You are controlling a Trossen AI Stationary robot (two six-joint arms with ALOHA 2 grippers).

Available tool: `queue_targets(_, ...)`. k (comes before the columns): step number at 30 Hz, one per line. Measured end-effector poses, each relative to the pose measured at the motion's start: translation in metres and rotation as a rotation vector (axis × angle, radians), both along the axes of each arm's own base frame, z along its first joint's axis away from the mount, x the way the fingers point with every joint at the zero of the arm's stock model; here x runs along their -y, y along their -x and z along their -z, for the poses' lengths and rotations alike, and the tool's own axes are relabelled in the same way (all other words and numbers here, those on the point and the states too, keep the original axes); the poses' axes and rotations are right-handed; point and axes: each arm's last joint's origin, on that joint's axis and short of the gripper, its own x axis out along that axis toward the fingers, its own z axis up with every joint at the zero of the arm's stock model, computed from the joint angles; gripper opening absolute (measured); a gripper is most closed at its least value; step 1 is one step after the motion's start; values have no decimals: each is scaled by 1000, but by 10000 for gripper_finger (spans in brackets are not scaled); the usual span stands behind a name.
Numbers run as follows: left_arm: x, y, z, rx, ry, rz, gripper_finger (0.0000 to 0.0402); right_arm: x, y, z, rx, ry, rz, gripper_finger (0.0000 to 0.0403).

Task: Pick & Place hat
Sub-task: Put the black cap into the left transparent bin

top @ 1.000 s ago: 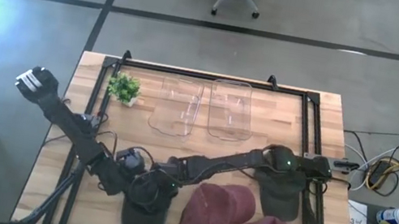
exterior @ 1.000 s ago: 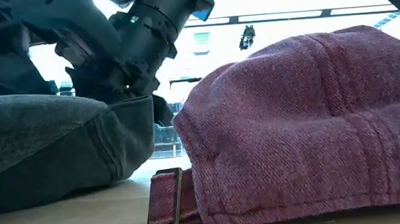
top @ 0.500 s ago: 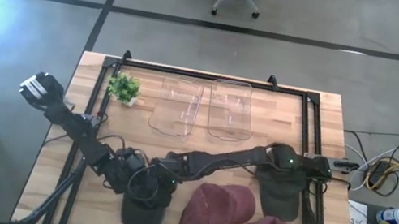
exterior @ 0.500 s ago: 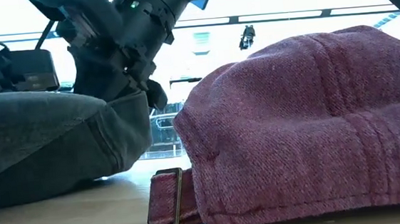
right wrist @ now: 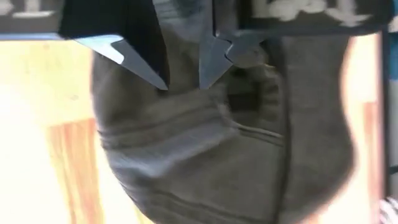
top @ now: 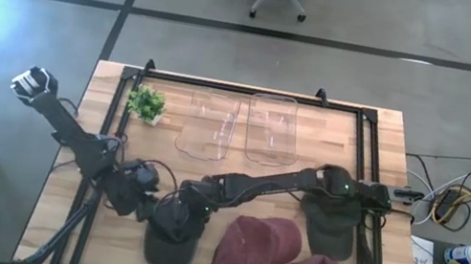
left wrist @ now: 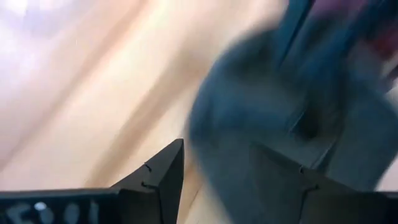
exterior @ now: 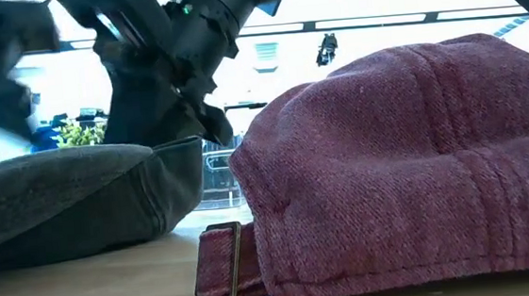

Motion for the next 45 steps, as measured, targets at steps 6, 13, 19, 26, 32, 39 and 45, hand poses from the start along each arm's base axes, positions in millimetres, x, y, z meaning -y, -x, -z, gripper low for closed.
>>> queue_targets(6,10,23,18,-177,171,31,174,1,6,17,-43,20,-13,113)
queue_targets(13,19,24,26,-109,217,7,174,1,5,23,-28,11,-8,118)
queue_targets(19,14,7,34,106,205,-79,174,0,3,21,9,-1,-6,112)
queue_targets(26,2,-11,41,200,187,-82,174,-1,5,33,11,-42,-6,117)
queue_targets(32,0,-14,43,168,172,-30,174,1,10,41,-30,-55,-13,121)
queue_targets(39,6,-2,49,57,252,49,174,10,7,19,-28,-29,-25,119)
queue_targets(45,11,13,65,65,352,-32,174,8,9,14,-51,-45,-14,121)
